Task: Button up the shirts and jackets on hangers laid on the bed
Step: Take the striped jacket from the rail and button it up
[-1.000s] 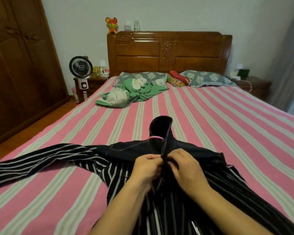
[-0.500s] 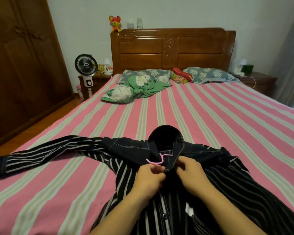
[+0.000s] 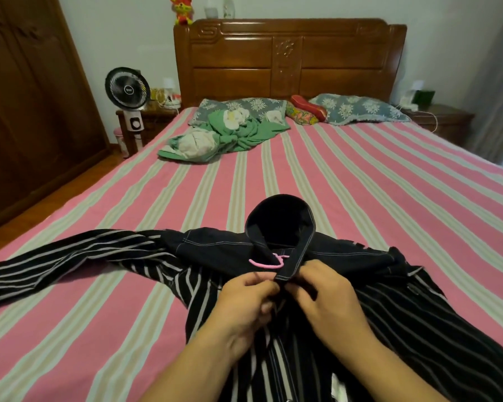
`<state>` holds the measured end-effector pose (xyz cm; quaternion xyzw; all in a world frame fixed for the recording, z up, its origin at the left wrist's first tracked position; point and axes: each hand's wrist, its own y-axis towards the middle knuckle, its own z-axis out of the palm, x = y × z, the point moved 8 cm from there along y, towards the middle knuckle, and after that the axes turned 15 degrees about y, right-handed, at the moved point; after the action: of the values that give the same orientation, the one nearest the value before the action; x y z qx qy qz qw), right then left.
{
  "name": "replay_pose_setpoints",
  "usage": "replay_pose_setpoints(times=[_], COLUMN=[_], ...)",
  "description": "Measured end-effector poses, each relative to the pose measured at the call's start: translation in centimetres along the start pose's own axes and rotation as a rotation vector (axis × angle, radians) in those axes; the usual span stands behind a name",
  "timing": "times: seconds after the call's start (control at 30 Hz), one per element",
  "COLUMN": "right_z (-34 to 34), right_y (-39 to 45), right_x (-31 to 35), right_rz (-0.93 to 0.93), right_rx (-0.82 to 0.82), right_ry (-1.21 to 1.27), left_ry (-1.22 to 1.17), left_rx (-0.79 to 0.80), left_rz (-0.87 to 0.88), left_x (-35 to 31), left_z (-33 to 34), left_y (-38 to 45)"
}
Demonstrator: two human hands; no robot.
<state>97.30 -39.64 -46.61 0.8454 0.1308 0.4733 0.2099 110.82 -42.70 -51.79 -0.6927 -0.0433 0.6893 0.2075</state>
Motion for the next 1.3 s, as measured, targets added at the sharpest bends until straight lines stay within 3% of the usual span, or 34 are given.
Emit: replay_pose_setpoints(times=[0.23,0.5,0.83,0.97,1.1,1.3], right_z=[0.2,1.5,3.1,3.2,3.2,4.2], right_y=[-0.1,-0.8,-0.9,-1.4,-0.6,-0.3], right_x=[-0.6,0.8,-0.5,1.8,3.4,3.3], right_rz=[-0.084,-0.251,-0.352,-0.603,-0.872,-0.819], right_rx=[-0.057,0.009,0.111,0.271,0.53,0.509], right_ry=[-0.053,-0.183,-0.377,-0.598,-0.843,-0.833], left_ry=[-0.299,-0.101,-0.122,-0.008,0.074,0.279], left_rx=[0.14,0.119,0.146,0.114,0.11,-0.091], left_rz=[-0.188,-0.134,-0.187,-0.179,-0.118,0.093], left_x=[1.1,1.1,1.0,1.1,0.0,-1.3], left_z=[1.3,0.8,0.2,-0.1,0.5,-0.6], left_y=[0.2,-0.2,-0.1,0.0,-0.1,-1.5])
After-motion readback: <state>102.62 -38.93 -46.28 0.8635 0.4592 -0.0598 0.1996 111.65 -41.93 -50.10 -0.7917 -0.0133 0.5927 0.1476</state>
